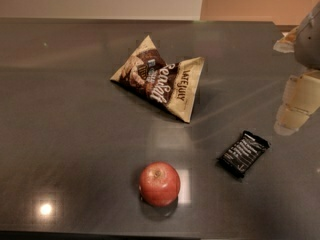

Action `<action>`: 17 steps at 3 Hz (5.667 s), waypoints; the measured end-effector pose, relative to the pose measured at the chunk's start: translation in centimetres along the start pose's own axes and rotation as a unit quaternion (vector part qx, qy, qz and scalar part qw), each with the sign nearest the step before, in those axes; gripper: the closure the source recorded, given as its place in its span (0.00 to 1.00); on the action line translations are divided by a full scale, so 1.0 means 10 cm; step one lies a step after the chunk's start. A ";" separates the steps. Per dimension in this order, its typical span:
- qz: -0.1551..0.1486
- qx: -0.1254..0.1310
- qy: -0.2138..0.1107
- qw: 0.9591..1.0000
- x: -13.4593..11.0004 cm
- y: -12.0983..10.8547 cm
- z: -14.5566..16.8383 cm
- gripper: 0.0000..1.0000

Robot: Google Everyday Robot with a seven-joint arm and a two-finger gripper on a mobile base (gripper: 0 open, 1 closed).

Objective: Pick brown chip bag

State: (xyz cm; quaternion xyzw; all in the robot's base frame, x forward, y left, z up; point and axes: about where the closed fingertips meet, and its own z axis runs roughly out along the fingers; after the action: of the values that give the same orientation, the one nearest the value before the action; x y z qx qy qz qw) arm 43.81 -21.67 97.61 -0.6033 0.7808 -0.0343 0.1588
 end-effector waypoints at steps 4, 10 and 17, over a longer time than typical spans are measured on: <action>0.021 -0.038 -0.025 0.999 -0.71 -0.60 0.60 0.00; 0.067 -0.094 -0.032 0.993 -1.47 -1.26 1.57 0.00; 0.029 -0.129 -0.077 0.988 -1.84 -0.98 0.89 1.00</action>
Offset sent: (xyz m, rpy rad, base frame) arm 0.0825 0.0485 -0.0253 0.0842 0.0736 0.0515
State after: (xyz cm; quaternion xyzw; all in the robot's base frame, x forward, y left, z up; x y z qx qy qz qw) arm 59.61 -5.50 95.35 -0.5964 0.7814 0.1183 0.1406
